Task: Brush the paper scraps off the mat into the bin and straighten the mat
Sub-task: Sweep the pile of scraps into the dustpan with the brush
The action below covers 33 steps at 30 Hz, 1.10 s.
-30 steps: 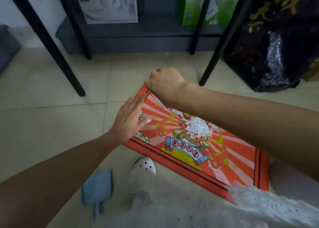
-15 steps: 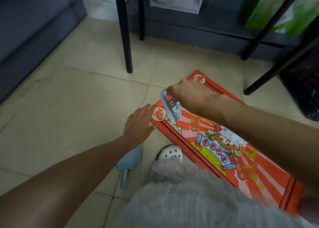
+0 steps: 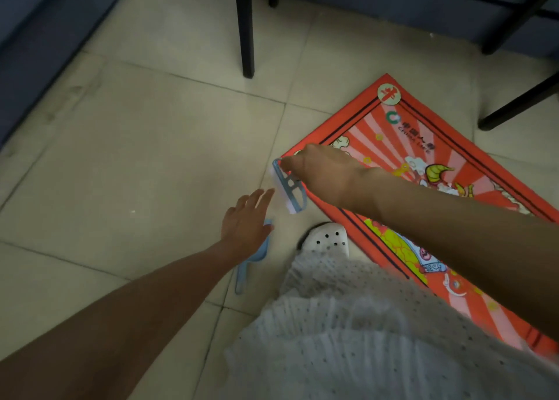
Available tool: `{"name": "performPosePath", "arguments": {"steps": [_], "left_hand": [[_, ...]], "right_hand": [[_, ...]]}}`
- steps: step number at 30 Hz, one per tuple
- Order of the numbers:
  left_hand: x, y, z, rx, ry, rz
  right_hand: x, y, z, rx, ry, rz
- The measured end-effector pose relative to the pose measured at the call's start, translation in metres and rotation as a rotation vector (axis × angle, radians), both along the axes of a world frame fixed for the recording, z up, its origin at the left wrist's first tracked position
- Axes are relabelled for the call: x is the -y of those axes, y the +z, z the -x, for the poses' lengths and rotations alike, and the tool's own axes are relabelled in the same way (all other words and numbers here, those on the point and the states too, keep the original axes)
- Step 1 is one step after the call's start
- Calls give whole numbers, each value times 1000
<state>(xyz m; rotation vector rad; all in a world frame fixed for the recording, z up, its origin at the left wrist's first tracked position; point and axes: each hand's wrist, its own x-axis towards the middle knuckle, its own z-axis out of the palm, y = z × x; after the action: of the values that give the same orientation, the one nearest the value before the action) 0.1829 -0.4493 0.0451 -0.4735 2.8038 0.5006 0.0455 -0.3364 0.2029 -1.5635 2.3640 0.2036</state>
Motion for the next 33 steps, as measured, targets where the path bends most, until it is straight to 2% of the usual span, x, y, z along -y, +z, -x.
{"name": "performPosePath", "arguments": {"steps": [8, 19, 23, 33], "left_hand": [[1, -32, -33, 229, -23, 65], [-8, -59, -60, 370, -82, 87], [-3, -73, -67, 311, -26, -42], [5, -64, -42, 83, 18, -69]], "right_hand": [[3, -26, -12, 69, -14, -85], [7, -30, -10, 119, -27, -110], [7, -27, -10, 120, -39, -73], [-11, -20, 4, 38, -33, 0]]}}
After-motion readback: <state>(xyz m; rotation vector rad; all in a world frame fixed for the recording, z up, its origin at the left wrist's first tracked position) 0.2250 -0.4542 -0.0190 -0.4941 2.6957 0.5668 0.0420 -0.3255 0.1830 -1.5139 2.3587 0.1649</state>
